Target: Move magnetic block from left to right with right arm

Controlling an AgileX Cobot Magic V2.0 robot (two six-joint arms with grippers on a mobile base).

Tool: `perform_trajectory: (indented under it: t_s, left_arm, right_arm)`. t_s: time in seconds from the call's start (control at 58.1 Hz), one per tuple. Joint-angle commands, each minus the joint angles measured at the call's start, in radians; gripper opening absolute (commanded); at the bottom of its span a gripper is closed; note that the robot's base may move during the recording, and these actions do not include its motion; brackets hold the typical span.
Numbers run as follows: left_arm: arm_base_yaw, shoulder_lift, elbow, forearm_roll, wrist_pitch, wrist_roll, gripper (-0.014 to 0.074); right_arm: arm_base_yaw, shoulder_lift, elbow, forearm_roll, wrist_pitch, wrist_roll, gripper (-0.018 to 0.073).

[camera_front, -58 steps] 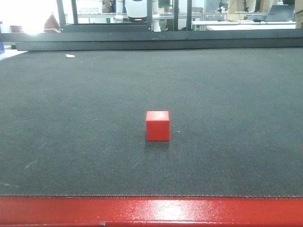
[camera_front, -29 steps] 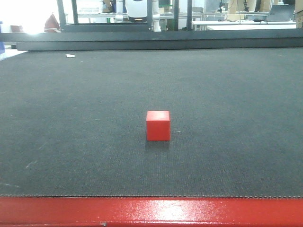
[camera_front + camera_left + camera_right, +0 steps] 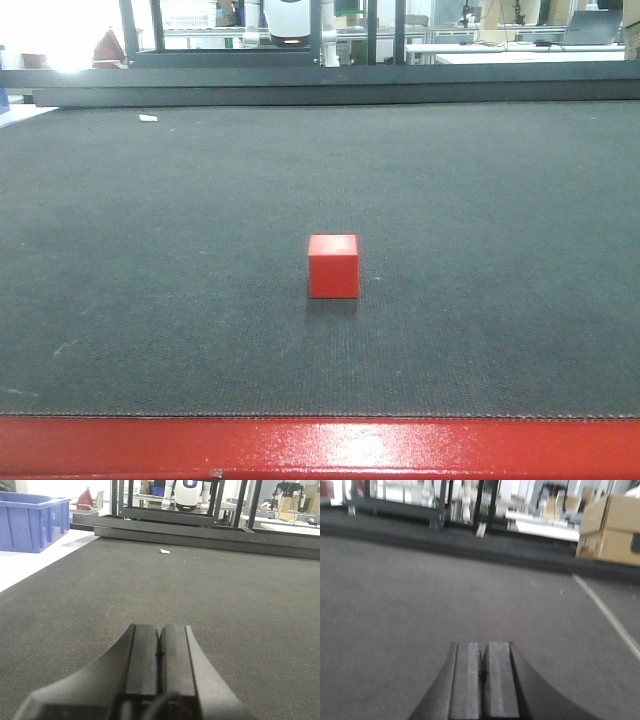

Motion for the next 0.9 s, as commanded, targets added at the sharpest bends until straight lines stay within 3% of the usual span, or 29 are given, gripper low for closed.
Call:
perform_trajectory:
  t_s: [0.0, 0.379, 0.723, 0.775, 0.878]
  left_arm:
    - [-0.007, -0.007, 0.007, -0.007, -0.095, -0.004, -0.0117]
    - [-0.007, -0.007, 0.007, -0.007, -0.095, -0.004, -0.0117]
    - [-0.007, -0.007, 0.007, -0.007, -0.095, -0.004, -0.0117]
    - [-0.007, -0.007, 0.007, -0.007, -0.095, -0.004, -0.0117]
    - [-0.007, -0.007, 0.007, -0.007, -0.095, -0.004, -0.0117]
  right_arm:
    - [-0.002, 0.096, -0.088, -0.015, -0.003, -0.004, 0.0054]
    - [0.020, 0.463, -0.190, -0.015, 0.037, 0.042, 0.0054]
    - [0.226, 0.754, -0.300, -0.017, 0.153, 0.309, 0.0062]
    - [0.260, 0.807, -0.329, -0.017, 0.173, 0.337, 0.0097]
    - [0.322, 0.897, -0.398, -0.017, 0.239, 0.388, 0.0268]
